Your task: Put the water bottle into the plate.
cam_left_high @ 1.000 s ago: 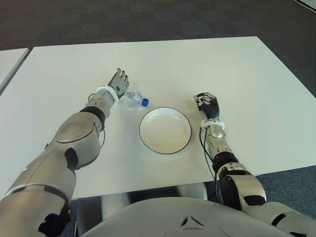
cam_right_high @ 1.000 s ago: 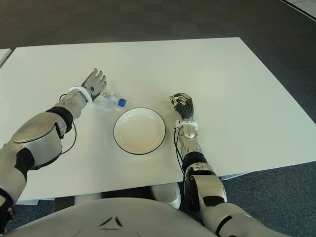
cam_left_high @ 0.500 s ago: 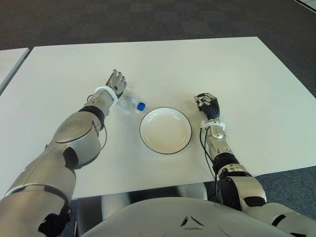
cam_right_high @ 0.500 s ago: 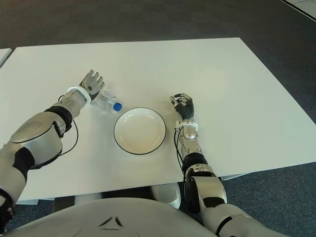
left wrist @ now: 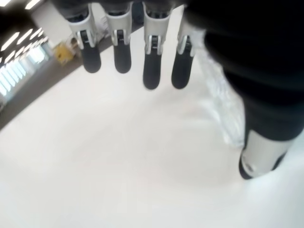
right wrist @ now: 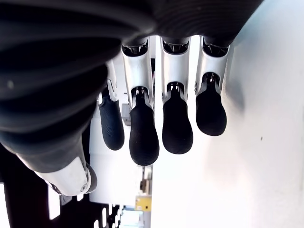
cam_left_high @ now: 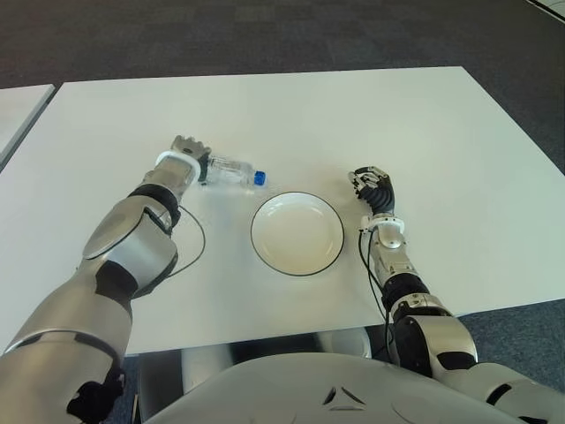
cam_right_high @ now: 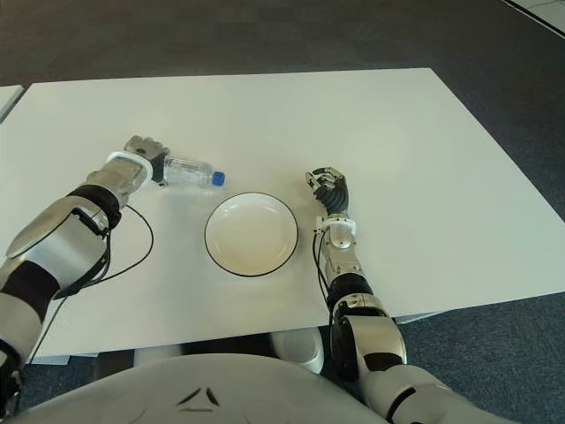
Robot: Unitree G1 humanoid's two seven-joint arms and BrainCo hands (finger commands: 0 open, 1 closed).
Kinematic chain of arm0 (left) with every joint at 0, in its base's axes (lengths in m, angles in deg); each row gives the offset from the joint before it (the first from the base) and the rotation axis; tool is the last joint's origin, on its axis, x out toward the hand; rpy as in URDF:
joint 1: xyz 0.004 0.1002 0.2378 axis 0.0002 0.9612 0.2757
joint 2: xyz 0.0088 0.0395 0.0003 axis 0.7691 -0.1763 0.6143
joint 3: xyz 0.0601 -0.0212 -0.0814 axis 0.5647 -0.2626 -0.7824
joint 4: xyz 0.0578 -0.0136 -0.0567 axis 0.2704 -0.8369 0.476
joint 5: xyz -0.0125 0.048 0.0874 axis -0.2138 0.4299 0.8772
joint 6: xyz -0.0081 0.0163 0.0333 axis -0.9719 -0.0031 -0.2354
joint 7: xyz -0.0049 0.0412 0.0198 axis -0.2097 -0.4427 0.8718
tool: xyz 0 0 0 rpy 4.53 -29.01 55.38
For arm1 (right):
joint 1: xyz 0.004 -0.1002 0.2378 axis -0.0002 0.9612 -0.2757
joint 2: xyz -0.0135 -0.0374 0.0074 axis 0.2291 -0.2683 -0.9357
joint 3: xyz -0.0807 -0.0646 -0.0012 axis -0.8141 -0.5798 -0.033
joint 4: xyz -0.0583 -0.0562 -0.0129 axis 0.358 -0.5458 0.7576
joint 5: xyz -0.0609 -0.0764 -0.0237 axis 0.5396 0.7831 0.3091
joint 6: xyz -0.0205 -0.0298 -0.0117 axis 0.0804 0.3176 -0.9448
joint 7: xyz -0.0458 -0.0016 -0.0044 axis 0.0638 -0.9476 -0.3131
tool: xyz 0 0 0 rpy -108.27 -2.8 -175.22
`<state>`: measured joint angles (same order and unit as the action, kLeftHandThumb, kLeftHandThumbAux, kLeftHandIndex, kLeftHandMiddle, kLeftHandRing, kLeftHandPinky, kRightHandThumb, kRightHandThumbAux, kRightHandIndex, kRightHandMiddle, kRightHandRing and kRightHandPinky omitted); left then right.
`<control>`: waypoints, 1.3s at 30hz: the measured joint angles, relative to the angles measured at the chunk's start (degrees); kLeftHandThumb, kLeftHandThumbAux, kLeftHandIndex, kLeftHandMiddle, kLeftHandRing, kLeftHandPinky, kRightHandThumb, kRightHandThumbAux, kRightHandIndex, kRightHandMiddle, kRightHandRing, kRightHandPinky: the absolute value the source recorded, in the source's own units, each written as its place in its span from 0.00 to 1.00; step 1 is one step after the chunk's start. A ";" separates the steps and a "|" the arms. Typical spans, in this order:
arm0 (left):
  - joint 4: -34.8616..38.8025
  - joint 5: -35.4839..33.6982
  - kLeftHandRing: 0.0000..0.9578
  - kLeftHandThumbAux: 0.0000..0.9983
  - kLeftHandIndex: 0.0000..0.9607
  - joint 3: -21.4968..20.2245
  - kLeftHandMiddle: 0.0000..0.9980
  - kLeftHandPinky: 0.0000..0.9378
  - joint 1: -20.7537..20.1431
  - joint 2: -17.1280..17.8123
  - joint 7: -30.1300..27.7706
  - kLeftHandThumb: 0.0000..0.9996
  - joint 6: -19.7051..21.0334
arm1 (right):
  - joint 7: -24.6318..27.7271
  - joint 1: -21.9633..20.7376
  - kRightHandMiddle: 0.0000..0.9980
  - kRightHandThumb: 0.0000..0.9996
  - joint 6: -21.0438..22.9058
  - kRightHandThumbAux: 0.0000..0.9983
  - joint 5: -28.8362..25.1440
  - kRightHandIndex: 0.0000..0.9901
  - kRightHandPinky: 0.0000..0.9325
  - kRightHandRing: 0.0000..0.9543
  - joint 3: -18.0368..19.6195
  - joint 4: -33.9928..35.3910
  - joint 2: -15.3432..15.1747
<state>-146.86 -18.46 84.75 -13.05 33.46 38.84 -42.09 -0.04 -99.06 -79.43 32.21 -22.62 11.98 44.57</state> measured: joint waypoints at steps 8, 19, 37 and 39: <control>0.49 -5.95 0.41 0.69 0.45 -7.45 0.35 0.47 0.61 -0.17 -5.59 0.72 0.66 | 0.25 -0.03 0.72 0.71 -0.48 0.73 -0.16 0.44 0.77 0.74 0.22 -0.38 -0.08; 1.01 -6.42 0.52 0.68 0.47 -9.98 0.42 0.59 1.37 -0.74 -5.59 0.78 1.54 | 1.02 -0.07 0.72 0.71 -0.70 0.73 -0.20 0.44 0.76 0.75 0.25 -0.79 -0.33; 1.11 -6.36 0.69 0.67 0.42 -10.29 0.54 0.76 1.80 -0.89 -5.51 0.84 1.53 | 0.87 -0.15 0.72 0.71 -0.73 0.73 -0.18 0.44 0.77 0.75 0.32 -0.97 -0.38; 1.12 -6.34 0.70 0.67 0.42 -10.28 0.55 0.77 1.82 -0.90 -5.39 0.84 1.57 | 0.83 -0.16 0.72 0.71 -0.72 0.73 -0.17 0.44 0.78 0.75 0.32 -0.97 -0.37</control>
<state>-145.74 -24.80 74.47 -11.23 32.56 33.45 -40.53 0.79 -99.22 -80.15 32.04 -22.30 11.01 44.20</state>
